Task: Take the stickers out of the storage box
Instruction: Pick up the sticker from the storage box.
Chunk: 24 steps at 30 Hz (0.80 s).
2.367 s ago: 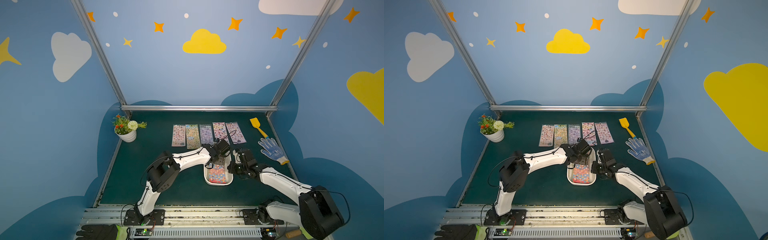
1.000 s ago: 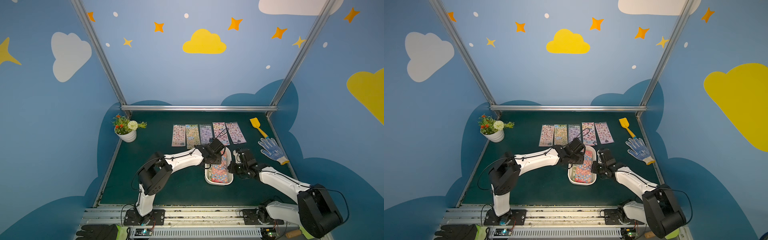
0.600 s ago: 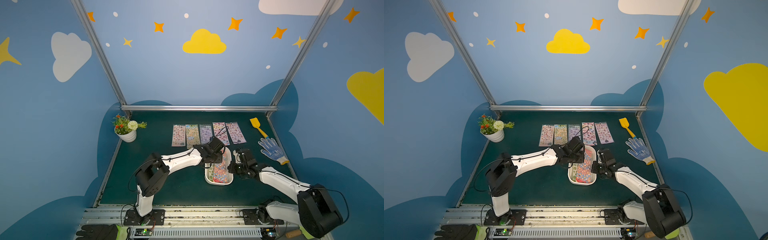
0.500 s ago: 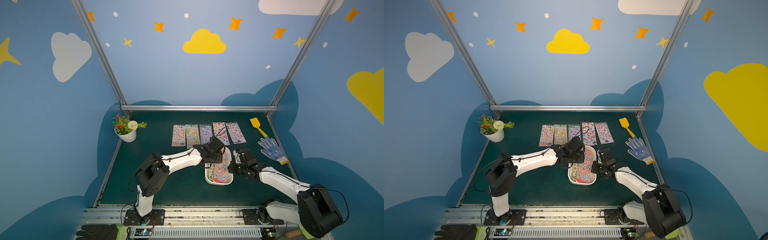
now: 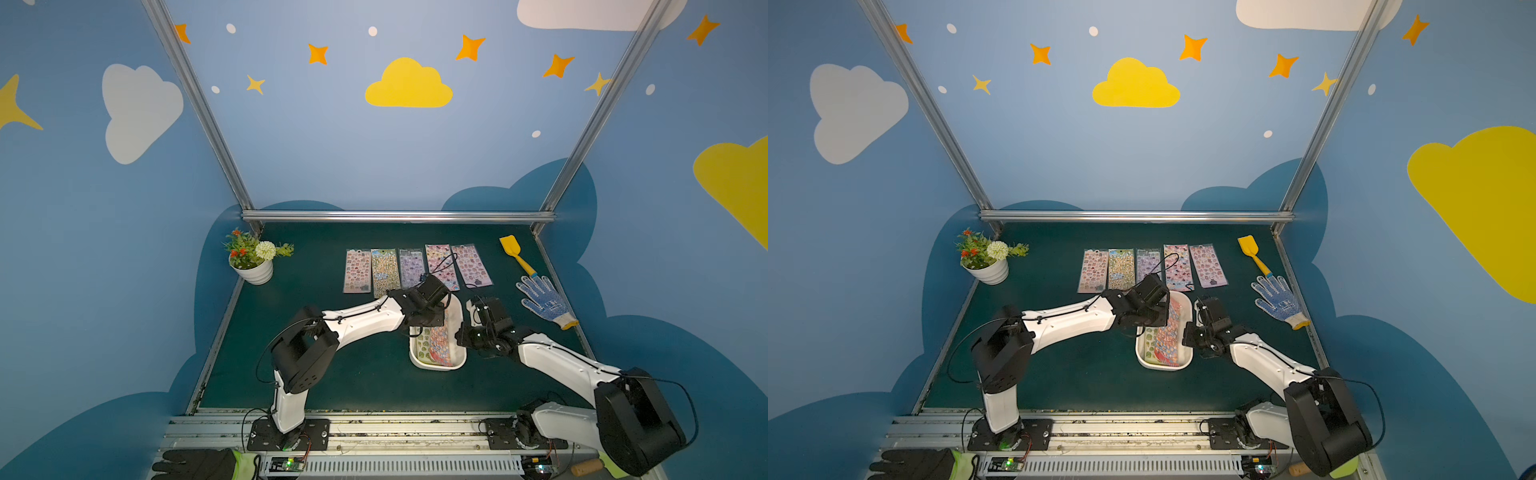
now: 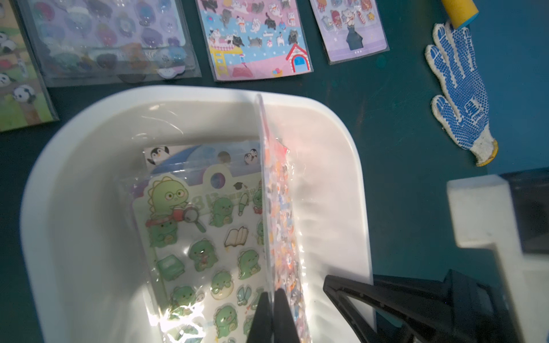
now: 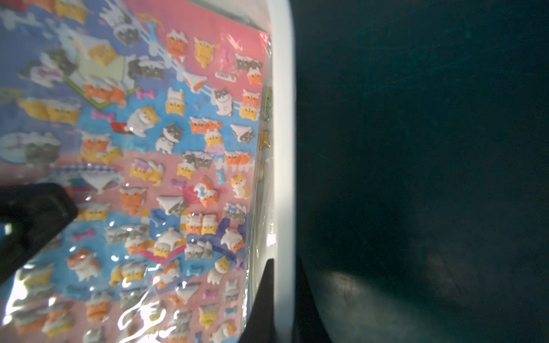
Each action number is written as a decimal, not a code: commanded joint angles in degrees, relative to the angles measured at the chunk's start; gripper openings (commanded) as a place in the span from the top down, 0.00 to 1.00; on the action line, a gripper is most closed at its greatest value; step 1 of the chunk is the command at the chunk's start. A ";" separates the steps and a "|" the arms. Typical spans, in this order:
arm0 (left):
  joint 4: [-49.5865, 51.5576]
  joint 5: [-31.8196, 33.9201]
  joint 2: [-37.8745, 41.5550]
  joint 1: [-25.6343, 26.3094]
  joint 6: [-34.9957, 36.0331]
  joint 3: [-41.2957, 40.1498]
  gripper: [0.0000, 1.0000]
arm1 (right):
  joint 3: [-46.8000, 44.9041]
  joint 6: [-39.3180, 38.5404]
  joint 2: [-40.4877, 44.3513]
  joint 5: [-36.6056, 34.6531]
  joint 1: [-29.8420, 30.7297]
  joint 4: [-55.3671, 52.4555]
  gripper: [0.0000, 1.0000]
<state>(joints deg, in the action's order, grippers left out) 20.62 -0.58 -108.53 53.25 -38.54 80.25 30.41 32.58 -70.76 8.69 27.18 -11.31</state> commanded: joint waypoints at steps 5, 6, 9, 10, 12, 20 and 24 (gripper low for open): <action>2.96 1.27 5.17 -0.10 2.67 2.08 0.97 | 0.17 -0.22 1.05 0.37 0.07 0.69 1.00; 3.14 1.35 5.70 -0.14 2.90 2.02 0.96 | 0.31 -0.19 1.26 0.39 0.07 0.51 1.00; 3.38 1.50 7.96 -0.16 3.61 1.71 0.96 | 0.30 -0.30 2.23 0.38 0.08 -0.15 1.00; 3.40 1.31 8.89 -0.11 3.99 1.52 0.96 | 0.28 -0.34 2.50 0.40 0.10 -0.33 1.00; 3.50 0.61 10.73 -0.12 4.50 1.21 0.96 | 0.32 -0.39 3.29 0.44 0.12 -0.75 1.00; 6.07 1.46 19.37 -0.33 5.74 -0.28 0.97 | 1.14 -1.34 5.54 2.11 0.33 -2.65 1.00; 6.79 1.93 25.08 -1.90 7.33 -2.69 0.97 | 1.64 -2.08 5.81 3.30 0.92 -3.34 1.00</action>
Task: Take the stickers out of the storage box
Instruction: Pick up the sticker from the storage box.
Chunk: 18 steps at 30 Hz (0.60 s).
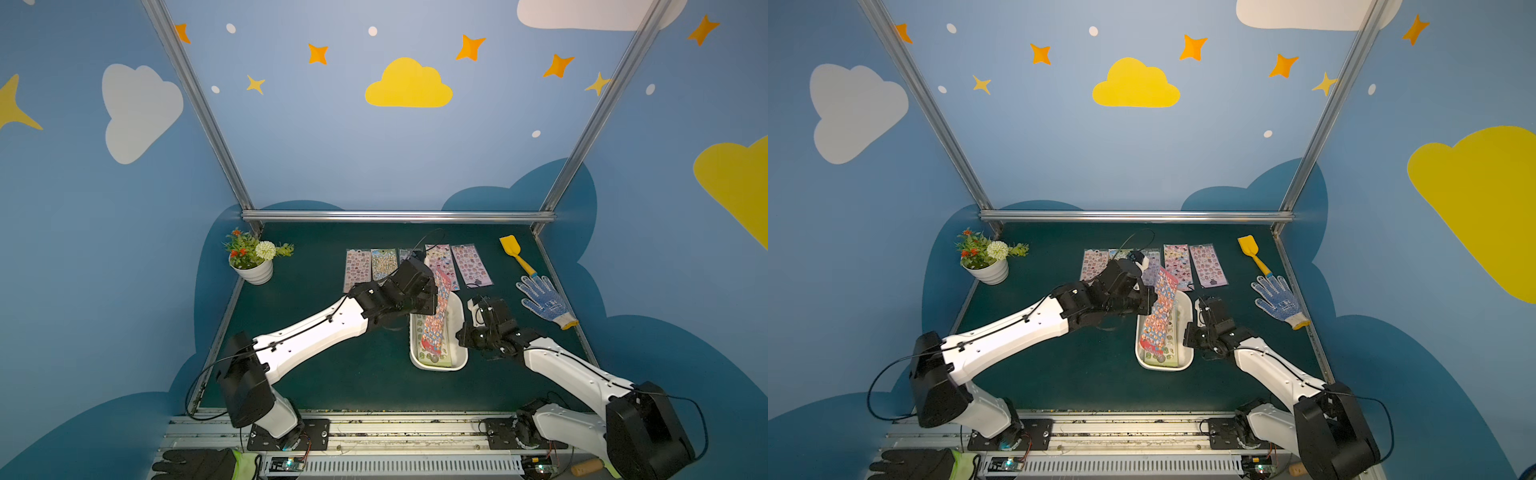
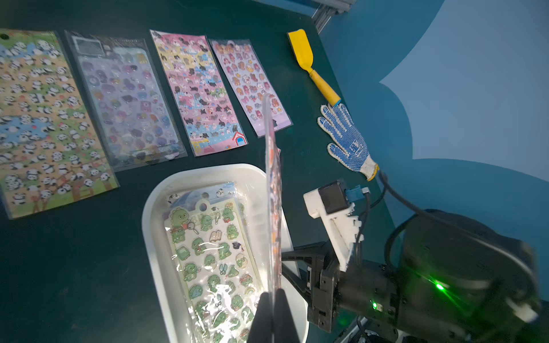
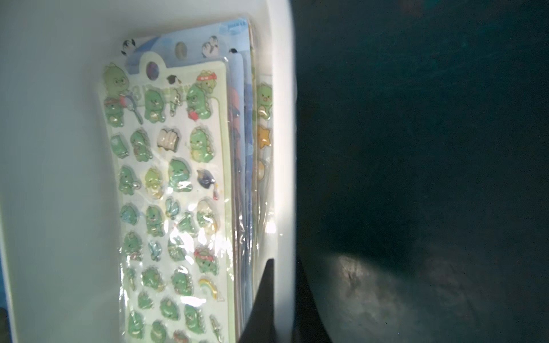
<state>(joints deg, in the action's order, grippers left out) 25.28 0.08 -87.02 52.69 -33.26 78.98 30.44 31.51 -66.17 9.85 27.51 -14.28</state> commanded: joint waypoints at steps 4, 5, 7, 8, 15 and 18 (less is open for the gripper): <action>4.09 -0.39 9.60 -5.06 2.78 -3.79 0.97 | 2.40 -1.42 0.49 2.37 2.09 -1.40 1.00; 4.83 -0.83 11.14 -6.18 3.15 -4.23 0.96 | 2.59 -1.45 0.27 2.33 2.45 -1.62 1.00; 6.57 -2.00 13.85 -8.75 4.11 -4.69 0.96 | 2.94 -1.58 -0.34 2.28 3.18 -1.96 1.00; 7.54 -2.86 15.22 -10.27 4.67 -4.89 0.96 | 3.08 -1.62 -0.67 2.33 3.66 -2.04 1.00; 14.39 -9.52 21.07 -23.53 10.02 -5.73 0.96 | 3.92 -1.89 -3.31 2.32 6.46 -1.51 1.00; 15.18 -14.44 22.21 -28.79 11.80 -6.12 0.96 | 3.98 -2.06 -4.60 3.03 7.03 -0.83 1.00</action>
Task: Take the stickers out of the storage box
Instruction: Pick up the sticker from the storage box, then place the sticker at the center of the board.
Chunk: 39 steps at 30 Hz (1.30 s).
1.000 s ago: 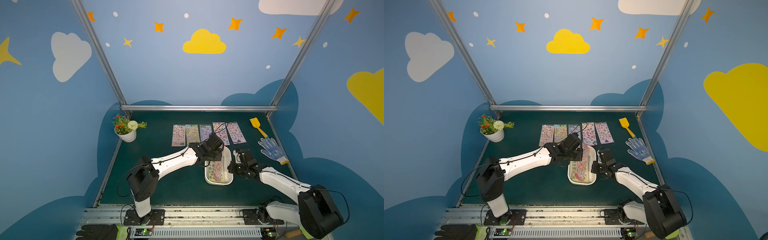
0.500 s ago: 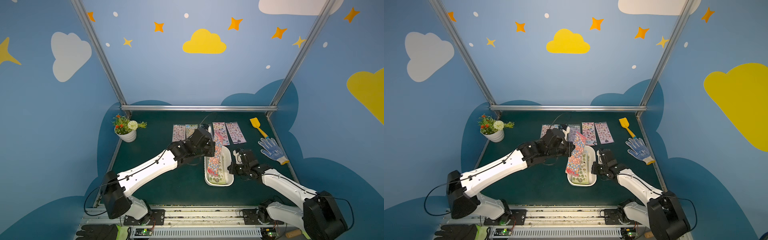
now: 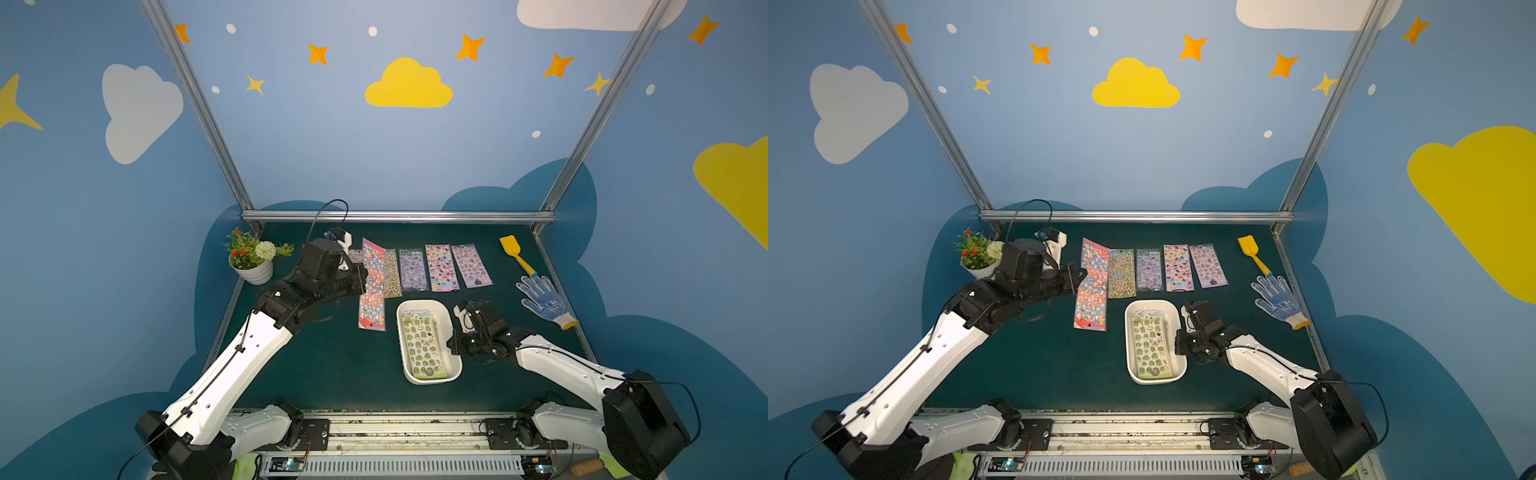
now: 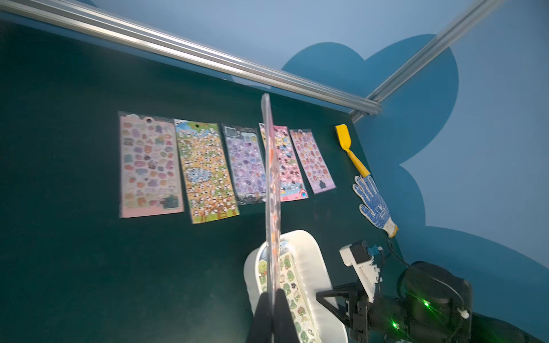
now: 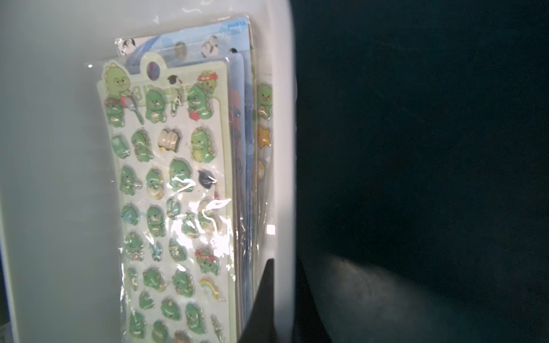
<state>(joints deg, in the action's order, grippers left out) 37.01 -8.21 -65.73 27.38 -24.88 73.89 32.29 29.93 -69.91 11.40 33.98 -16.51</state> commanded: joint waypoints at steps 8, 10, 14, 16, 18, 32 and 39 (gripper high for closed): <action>3.34 -15.98 -1.73 -17.05 8.25 -0.89 0.96 | 2.88 -0.48 -3.18 2.75 1.79 3.14 1.00; 2.26 -16.74 -3.49 -19.77 9.91 -0.87 0.96 | 3.00 -0.64 -3.62 3.06 1.88 3.45 1.00; 1.01 -16.88 -9.65 -23.06 13.42 0.73 0.96 | 2.87 -1.08 -4.41 4.39 1.99 4.42 1.00; 0.82 -17.72 -13.53 -24.04 14.92 2.32 0.96 | 2.91 -1.49 -4.70 5.48 2.06 4.77 1.00; 0.78 -18.11 -17.35 -25.09 16.36 4.13 0.96 | 2.89 -1.92 -4.77 6.09 2.07 4.92 1.00; 10.47 -23.42 -42.75 -31.65 25.77 28.16 0.96 | 1.72 -2.86 -4.79 9.17 2.17 6.65 1.00; 10.98 -23.53 -50.48 -32.74 27.79 35.37 0.96 | 1.74 -2.89 -5.35 10.57 2.19 7.71 1.00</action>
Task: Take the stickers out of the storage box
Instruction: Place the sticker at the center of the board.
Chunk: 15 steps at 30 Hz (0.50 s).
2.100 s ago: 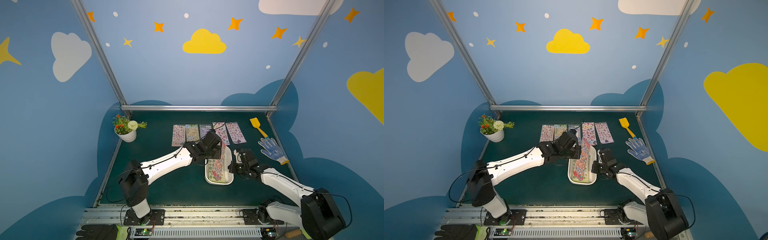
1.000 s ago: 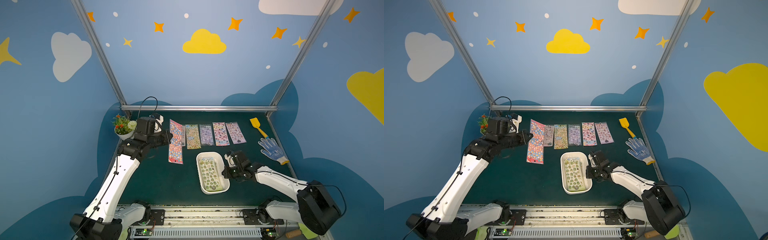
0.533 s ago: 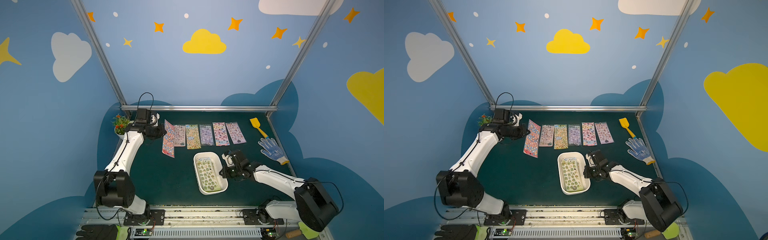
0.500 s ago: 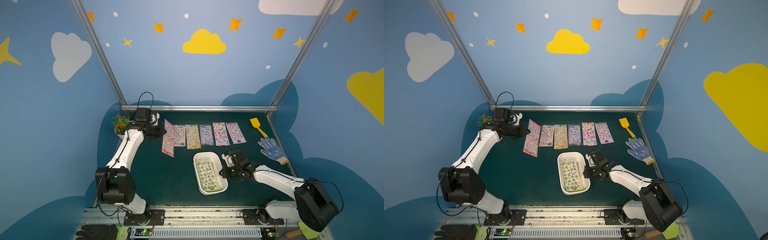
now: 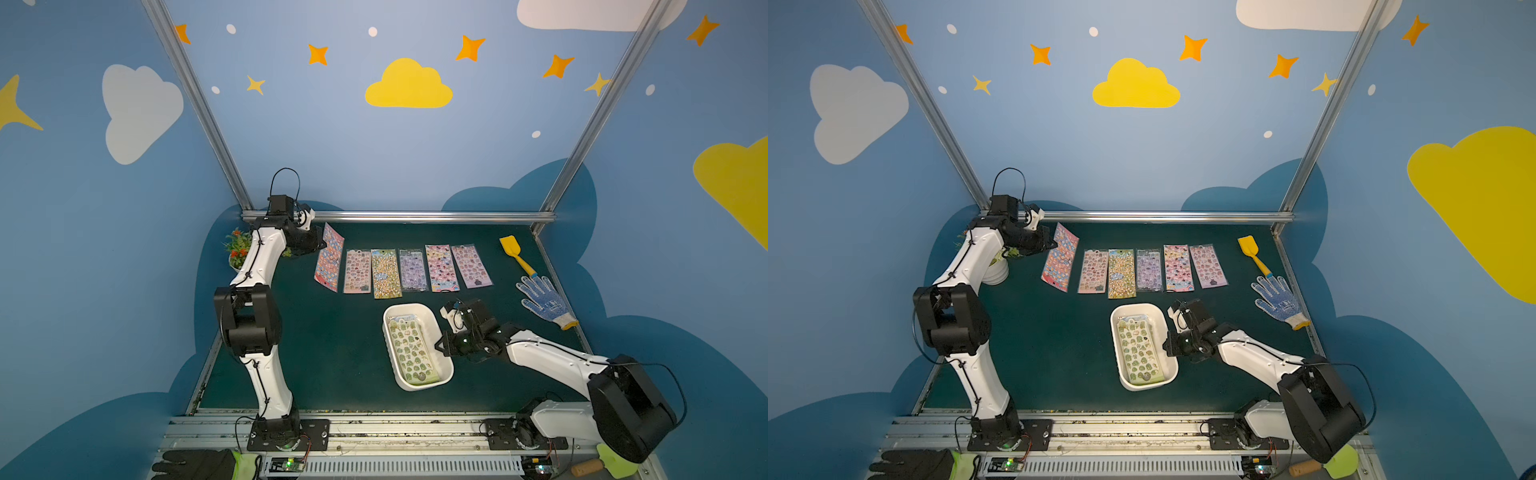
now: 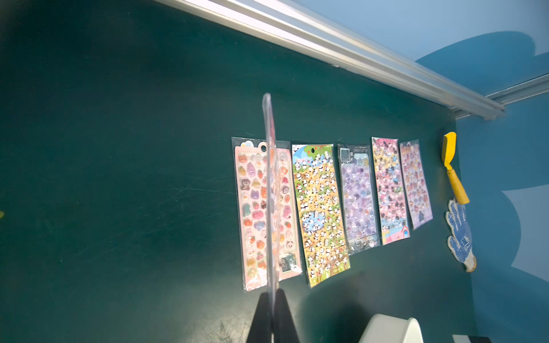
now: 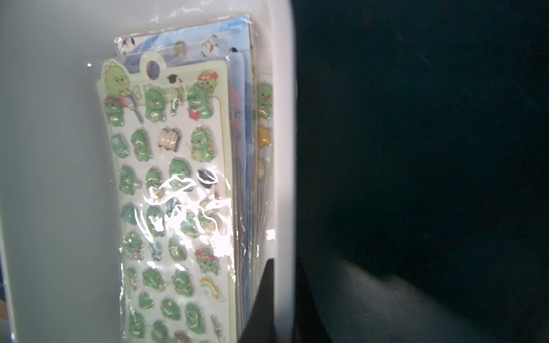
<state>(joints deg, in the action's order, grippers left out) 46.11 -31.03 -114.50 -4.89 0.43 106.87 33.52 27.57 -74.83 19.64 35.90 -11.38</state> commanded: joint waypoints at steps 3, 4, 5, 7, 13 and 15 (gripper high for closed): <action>1.80 -0.88 -4.66 -1.00 2.52 5.43 0.96 | 0.25 -0.46 -0.96 2.93 0.40 3.11 1.00; 1.88 -0.96 -5.80 -1.21 2.43 6.49 0.96 | 0.22 -0.43 -1.11 3.11 0.40 3.51 1.00; 1.84 -0.97 -6.81 -1.24 2.39 7.23 0.96 | 0.14 -0.48 -1.35 3.31 0.48 3.87 1.00; 1.62 -0.96 -8.77 -1.36 2.46 9.04 0.96 | 0.09 -0.33 -2.24 3.85 0.52 4.44 1.00; -1.88 2.12 -12.53 -1.44 2.57 9.99 0.96 | 0.02 -0.24 -4.83 5.09 0.49 6.14 1.00; -3.67 2.46 -13.24 -1.44 2.59 9.41 0.96 | 0.06 -0.33 -5.77 5.11 0.49 6.86 1.00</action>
<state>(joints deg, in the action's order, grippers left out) 45.04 -29.82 -126.85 -6.11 1.87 116.29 33.52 27.57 -79.64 22.68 36.16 -7.31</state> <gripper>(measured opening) 0.048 0.061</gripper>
